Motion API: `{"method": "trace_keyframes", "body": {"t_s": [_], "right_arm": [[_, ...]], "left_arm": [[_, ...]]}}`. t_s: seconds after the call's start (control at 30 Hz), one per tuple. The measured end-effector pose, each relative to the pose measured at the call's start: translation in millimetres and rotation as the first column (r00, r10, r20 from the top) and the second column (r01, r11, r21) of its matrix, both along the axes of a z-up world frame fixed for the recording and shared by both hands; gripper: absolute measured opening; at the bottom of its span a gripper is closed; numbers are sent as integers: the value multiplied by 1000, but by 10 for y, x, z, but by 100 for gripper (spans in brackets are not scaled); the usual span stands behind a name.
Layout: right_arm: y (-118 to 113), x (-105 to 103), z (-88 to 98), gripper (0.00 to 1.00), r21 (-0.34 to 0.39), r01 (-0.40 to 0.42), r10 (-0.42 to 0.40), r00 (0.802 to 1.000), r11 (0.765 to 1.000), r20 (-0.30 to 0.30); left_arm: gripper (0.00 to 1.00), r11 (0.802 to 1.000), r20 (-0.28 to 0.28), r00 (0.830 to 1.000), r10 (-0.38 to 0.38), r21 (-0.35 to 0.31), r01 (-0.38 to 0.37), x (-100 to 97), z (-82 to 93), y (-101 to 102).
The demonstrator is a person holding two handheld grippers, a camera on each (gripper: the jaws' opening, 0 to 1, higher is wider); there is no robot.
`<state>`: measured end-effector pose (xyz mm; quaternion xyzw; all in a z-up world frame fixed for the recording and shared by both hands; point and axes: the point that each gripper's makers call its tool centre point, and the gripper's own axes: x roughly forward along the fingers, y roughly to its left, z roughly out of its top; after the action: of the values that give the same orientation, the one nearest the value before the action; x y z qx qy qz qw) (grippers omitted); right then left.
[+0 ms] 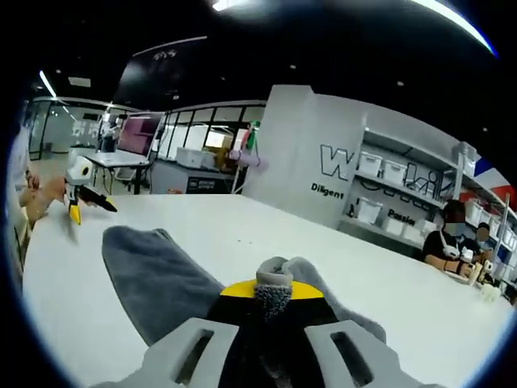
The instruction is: Fold the towel on the table until its edges align and the towel forms a compact rectangular stack.
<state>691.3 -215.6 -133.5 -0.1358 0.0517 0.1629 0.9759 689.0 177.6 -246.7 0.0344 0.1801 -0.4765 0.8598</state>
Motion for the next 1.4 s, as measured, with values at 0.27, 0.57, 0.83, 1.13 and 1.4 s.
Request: {"method": "trace_keyframes", "body": {"t_s": [0.27,0.57,0.83,1.13,1.4], "right_arm": [[246,31,190,2,50,-45,43,998,998,47],[494,-2,357,2,101,-104,95,992,989,85],[755,-36,567,2,118,-171,156,979,978,128],[1023,-49,766,2,124,-236,214,963,964,164],[1279,-12,914,2,125,-282,255,947,951,193]], "left_arm": [[98,999,12,999,-34,13,34,-50,9,-54],[99,999,16,999,-43,15,43,-74,21,-66],[99,998,11,999,-52,21,52,-105,-3,-86],[99,998,16,998,-63,24,63,-148,-3,-107],[99,997,11,997,-75,1,75,-172,20,-118]]}}
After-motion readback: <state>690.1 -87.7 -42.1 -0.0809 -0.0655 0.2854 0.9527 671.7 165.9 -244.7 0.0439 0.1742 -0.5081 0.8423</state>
